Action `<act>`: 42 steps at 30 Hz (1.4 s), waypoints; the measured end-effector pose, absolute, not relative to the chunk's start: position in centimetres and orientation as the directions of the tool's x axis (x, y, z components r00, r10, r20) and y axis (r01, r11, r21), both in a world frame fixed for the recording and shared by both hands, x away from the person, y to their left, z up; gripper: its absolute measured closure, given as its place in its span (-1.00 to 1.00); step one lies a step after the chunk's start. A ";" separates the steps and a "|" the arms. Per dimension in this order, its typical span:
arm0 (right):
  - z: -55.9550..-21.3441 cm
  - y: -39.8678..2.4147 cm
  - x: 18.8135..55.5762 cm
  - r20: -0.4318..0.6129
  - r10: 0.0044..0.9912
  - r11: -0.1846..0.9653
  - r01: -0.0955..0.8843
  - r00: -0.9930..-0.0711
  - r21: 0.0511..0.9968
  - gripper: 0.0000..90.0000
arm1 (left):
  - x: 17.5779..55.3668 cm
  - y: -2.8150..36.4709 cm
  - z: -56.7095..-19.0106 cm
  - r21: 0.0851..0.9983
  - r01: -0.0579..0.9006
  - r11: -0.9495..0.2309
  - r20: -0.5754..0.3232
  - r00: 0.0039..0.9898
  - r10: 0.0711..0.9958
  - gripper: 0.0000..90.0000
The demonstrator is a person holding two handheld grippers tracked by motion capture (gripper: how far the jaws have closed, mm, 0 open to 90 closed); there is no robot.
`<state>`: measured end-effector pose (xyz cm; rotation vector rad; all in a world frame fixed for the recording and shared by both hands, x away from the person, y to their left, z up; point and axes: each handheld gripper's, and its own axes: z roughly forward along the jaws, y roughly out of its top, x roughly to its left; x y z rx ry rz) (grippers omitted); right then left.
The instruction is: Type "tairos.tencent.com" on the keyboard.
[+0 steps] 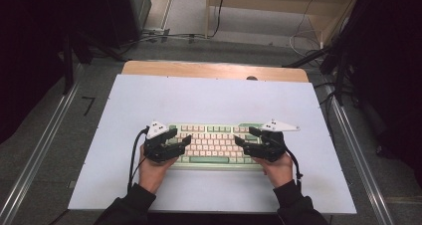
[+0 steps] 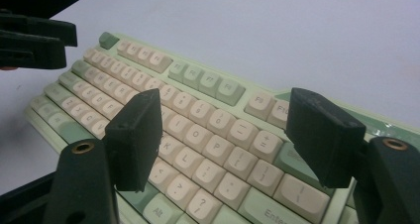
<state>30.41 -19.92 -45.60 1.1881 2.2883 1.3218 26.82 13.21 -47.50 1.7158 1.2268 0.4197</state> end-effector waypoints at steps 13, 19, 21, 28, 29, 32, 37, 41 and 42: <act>-45.7 -22.5 30.2 0.154 0.794 0.241 0.538 -0.587 0.808 -0.43 | 26.2 14.2 -47.1 0.846 0.532 -0.032 -0.231 0.420 0.878 -0.20; -45.8 -24.5 30.0 0.139 0.824 0.229 0.547 -0.550 0.806 -0.44 | 25.3 15.6 -46.6 0.859 0.511 -0.030 -0.199 0.388 0.900 -0.36; -45.7 -25.4 29.9 0.138 0.831 0.219 0.546 -0.539 0.809 -0.44 | 24.9 16.4 -46.5 0.859 0.512 -0.023 -0.198 0.374 0.906 -0.38; -45.8 -28.4 29.2 0.130 0.867 0.186 0.554 -0.482 0.811 -0.44 | 23.7 19.2 -46.8 0.853 0.522 0.017 -0.212 0.317 0.924 -0.39; -45.9 -28.9 29.1 0.121 0.872 0.188 0.552 -0.475 0.813 -0.44 | 23.6 19.6 -46.8 0.852 0.523 0.017 -0.211 0.313 0.926 -0.39; -45.9 -30.1 28.7 0.116 0.885 0.176 0.555 -0.451 0.813 -0.43 | 23.1 20.4 -47.0 0.846 0.532 -0.003 -0.186 0.301 0.935 -0.39; -46.1 -32.2 28.2 0.122 0.906 0.145 0.567 -0.406 0.811 -0.43 | 22.4 21.2 -47.4 0.838 0.542 -0.056 -0.119 0.282 0.952 -0.39; -46.3 -33.9 27.6 0.113 0.923 0.131 0.577 -0.369 0.806 -0.41 | 22.0 22.2 -47.6 0.834 0.550 -0.038 -0.120 0.247 0.961 -0.39; -46.3 -34.3 27.5 0.118 0.926 0.123 0.583 -0.358 0.804 -0.41 | 21.9 22.4 -47.6 0.835 0.549 -0.027 -0.124 0.237 0.963 -0.39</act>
